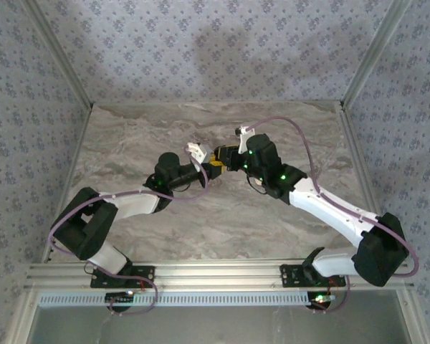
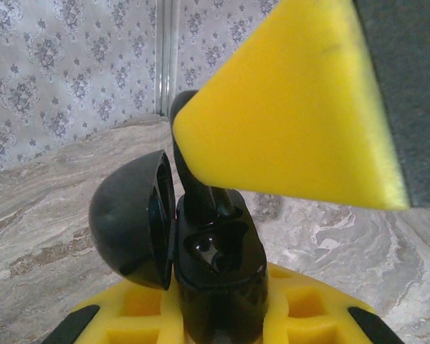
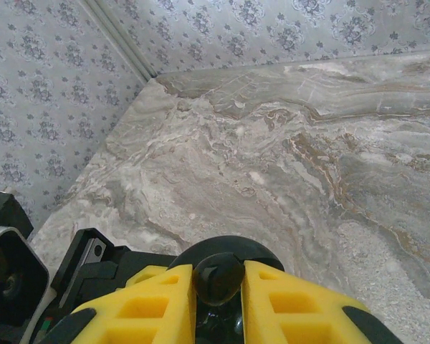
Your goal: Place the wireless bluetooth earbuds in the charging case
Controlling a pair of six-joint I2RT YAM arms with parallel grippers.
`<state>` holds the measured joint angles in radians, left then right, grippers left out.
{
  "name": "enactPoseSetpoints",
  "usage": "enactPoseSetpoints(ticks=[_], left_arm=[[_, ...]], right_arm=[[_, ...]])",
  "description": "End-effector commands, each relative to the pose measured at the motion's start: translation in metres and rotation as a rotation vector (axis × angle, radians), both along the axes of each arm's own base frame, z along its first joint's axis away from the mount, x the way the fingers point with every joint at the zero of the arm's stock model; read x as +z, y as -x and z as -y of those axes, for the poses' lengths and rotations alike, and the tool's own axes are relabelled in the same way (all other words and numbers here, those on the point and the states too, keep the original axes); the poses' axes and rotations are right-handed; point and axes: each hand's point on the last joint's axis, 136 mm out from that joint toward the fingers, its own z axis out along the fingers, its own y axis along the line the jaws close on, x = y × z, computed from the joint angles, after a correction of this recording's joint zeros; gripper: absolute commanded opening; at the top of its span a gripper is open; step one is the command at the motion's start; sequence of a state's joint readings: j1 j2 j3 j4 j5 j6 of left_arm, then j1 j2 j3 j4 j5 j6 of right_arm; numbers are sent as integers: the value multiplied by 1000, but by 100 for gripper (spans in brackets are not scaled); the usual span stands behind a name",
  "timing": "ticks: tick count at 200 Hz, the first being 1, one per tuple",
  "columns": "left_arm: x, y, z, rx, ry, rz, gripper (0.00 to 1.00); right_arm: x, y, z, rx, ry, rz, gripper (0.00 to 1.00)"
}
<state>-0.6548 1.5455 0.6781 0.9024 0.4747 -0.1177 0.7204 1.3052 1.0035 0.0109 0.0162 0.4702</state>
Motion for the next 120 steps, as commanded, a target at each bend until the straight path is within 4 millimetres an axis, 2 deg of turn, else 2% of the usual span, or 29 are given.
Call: enactPoseSetpoints(ticks=[1, 63, 120], left_arm=[[48, 6, 1, -21, 95, 111, 14], [54, 2, -3, 3, 101, 124, 14], [60, 4, -5, 2, 123, 128, 14]], right_arm=[[-12, -1, 0, 1, 39, -17, 24], [-18, 9, 1, 29, 40, -48, 24], [-19, 10, 6, 10, 40, -34, 24]])
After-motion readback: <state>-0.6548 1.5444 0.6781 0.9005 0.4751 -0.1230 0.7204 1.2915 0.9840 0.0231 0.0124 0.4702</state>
